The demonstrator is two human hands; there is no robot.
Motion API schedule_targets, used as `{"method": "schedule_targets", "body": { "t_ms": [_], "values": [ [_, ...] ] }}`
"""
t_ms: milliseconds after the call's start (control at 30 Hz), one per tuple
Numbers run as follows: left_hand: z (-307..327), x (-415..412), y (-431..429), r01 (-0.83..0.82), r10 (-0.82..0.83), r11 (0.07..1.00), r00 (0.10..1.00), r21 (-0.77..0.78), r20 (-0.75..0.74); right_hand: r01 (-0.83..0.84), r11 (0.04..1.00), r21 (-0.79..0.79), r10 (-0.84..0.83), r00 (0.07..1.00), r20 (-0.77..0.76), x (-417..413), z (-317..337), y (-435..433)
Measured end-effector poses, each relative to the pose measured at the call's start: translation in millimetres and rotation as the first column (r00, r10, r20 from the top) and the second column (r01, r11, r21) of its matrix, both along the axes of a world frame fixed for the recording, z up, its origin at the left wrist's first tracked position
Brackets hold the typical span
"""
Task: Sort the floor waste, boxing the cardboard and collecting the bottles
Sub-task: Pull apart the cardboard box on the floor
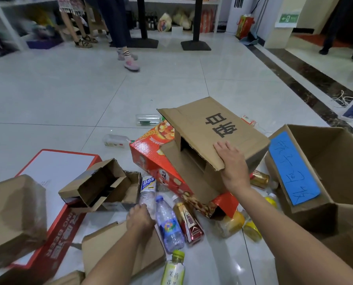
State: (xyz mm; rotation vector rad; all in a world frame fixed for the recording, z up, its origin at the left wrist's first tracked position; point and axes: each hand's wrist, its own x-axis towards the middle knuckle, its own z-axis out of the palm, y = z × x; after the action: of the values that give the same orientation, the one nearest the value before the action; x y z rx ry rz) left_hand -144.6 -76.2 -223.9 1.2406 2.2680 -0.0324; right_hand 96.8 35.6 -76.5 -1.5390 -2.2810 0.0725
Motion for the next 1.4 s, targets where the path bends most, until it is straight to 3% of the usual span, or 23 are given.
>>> {"method": "schedule_targets", "body": {
  "t_ms": [100,267,533,833,933,1133,1267,1400],
  "values": [
    [-3,-10,-15,-0.006,0.006,1.0,1.0,-0.028,-0.004,0.039,0.999,-0.009,-0.039,0.999,-0.03,-15,3,-5],
    [3,-21,-20,0.066,-0.048,0.985,0.992,-0.159,0.115,0.029,1.0,-0.006,-0.03,0.998,-0.05,-36,3,-17],
    [32,-10,-14,0.016,-0.014,1.0,0.976,-0.008,0.217,0.05,0.999,-0.018,-0.051,0.998,-0.039,-43,5,-26],
    [97,-1,21,0.159,-0.116,0.98,0.947,-0.122,0.301,-0.006,0.998,-0.065,0.007,1.0,0.021,-30,12,-26],
    [125,2,27,0.174,-0.122,0.98,0.906,-0.092,0.406,-0.008,0.996,-0.085,0.018,0.994,0.111,-27,13,-25],
    [166,-11,44,0.097,-0.07,0.995,0.885,-0.035,0.46,0.053,0.989,-0.135,-0.014,0.961,0.276,-20,18,-18],
    [193,-10,59,0.053,-0.102,0.99,0.914,0.133,0.392,0.089,0.982,-0.164,-0.047,0.969,0.244,-22,32,-13],
    [247,3,69,0.099,-0.203,0.952,0.914,0.29,0.352,0.191,0.954,-0.232,-0.187,0.981,0.039,-19,79,-2]
  ]
}}
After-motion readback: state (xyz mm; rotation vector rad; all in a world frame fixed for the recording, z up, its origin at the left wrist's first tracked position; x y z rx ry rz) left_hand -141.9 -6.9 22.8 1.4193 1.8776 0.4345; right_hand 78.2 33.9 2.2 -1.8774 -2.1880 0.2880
